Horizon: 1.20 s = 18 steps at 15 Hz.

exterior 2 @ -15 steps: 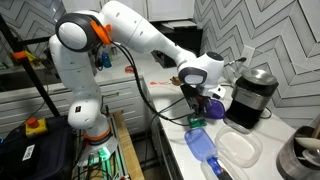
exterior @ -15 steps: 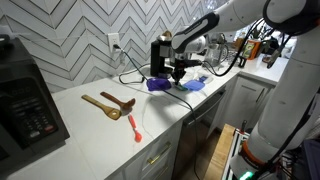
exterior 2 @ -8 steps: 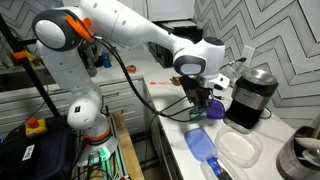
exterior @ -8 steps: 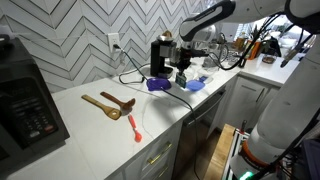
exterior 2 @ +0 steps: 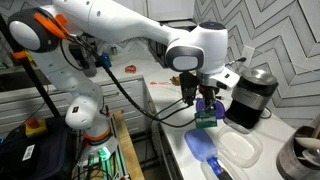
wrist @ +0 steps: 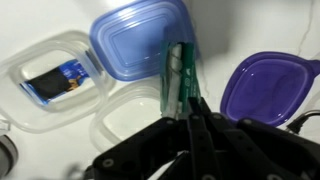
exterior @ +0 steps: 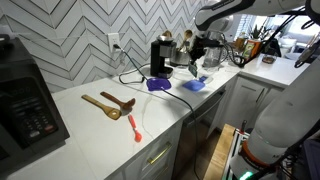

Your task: Remove the small lunch box from the bigger lunch box, then open the small lunch box and add green object, then close it

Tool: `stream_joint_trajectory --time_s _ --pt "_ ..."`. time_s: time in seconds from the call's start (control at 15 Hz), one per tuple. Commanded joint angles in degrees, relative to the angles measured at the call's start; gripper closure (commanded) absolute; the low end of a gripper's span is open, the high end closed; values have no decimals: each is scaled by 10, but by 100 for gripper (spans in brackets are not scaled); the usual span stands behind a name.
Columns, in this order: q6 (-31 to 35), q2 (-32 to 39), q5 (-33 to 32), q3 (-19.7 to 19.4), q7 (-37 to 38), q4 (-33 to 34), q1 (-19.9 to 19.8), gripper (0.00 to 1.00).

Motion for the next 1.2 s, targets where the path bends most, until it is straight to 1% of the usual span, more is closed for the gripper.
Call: stream_joint_trajectory --time_s 0.0,0.33,0.6,0.87,1.13 --pt "19 18 -7 -28 52 12 -28 100" --pt "56 49 25 -59 112 33 -52 100" --pt "73 85 26 -72 184 57 -69 100" --pt "71 122 11 -80 251 78 -81 100" --pt "57 160 24 -83 279 98 -83 100"
